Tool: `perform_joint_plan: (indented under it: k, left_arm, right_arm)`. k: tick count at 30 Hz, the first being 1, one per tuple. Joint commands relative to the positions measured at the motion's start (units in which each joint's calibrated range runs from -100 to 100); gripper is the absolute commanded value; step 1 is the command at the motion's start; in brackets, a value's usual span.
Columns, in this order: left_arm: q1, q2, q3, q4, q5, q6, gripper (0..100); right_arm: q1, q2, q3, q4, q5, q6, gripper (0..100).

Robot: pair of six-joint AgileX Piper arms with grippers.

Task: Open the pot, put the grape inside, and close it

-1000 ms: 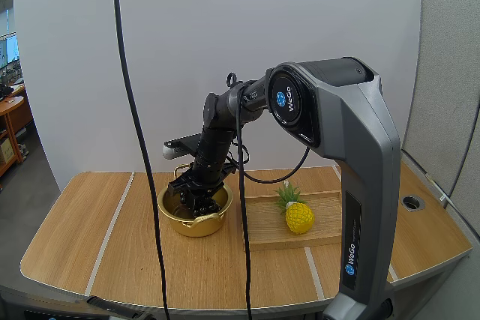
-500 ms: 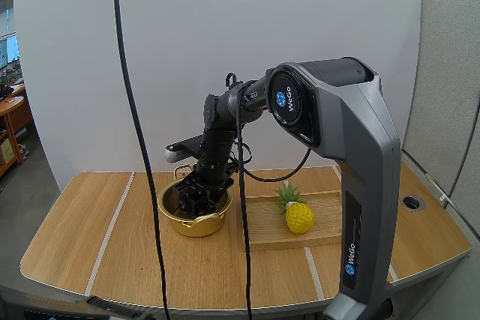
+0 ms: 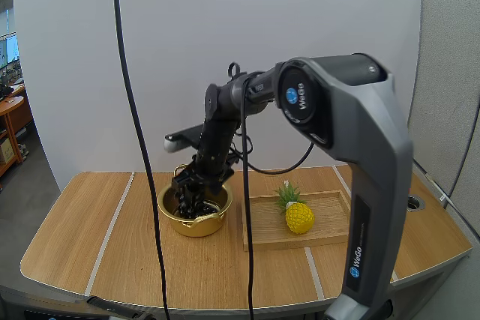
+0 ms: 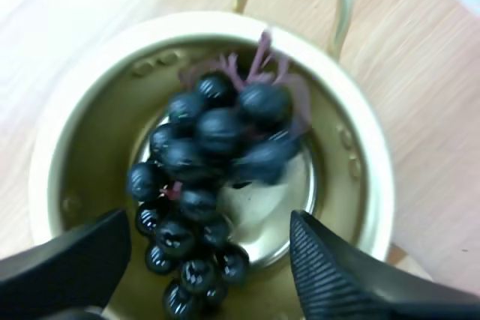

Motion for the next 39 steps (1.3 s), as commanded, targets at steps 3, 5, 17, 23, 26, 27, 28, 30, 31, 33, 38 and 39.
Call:
perform_joint_plan:
  k: [3,5,17,23,26,27,28,30,31,33,38,39]
  left_arm:
    - [-0.05,-0.2,-0.4,0.4,-2.0,-0.1,0]
    - [-0.05,-0.2,-0.4,0.4,-2.0,-0.1,0]
    - [-0.05,-0.2,-0.4,0.4,-2.0,-0.1,0]
    - [-0.05,-0.2,-0.4,0.4,-2.0,-0.1,0]
    - [-0.05,-0.2,-0.4,0.4,-2.0,-0.1,0]
    - [-0.05,-0.2,-0.4,0.4,-2.0,-0.1,0]
    - [-0.05,-0.2,-0.4,0.4,-2.0,-0.1,0]
    - [-0.05,-0.2,-0.4,0.4,-2.0,-0.1,0]
    - [-0.05,-0.2,-0.4,0.4,-2.0,-0.1,0]
    - [-0.05,-0.2,-0.4,0.4,-2.0,-0.1,0]
    - [-0.05,-0.2,-0.4,0.4,-2.0,-0.1,0]
    - [-0.05,-0.2,-0.4,0.4,-2.0,-0.1,0]
  right_arm:
    - [0.0,-5.9,-0.2,-0.3,2.1,-0.2,100]
    - [0.0,-8.1,-0.2,-0.3,2.8,-0.1,100]
    - [0.0,-21.8,-0.2,-3.7,11.4,3.4,100]
    - [0.0,-28.5,-0.2,-7.0,16.5,6.5,100]
    - [0.0,-31.8,-0.2,-8.6,18.4,8.1,100]
    - [0.0,-33.0,-0.2,-9.1,19.1,8.7,100]
    - [0.0,-34.0,-0.2,-9.5,19.8,9.1,100]
    - [0.0,-36.3,-0.2,-10.5,20.0,10.4,100]
    - [0.0,-37.2,-0.2,-11.1,20.0,11.0,100]
    - [0.0,-39.3,-0.2,-11.3,20.0,11.4,100]
    - [0.0,-44.2,0.1,-12.1,20.0,13.5,100]
    - [0.0,-45.5,0.8,-12.5,20.0,13.7,100]
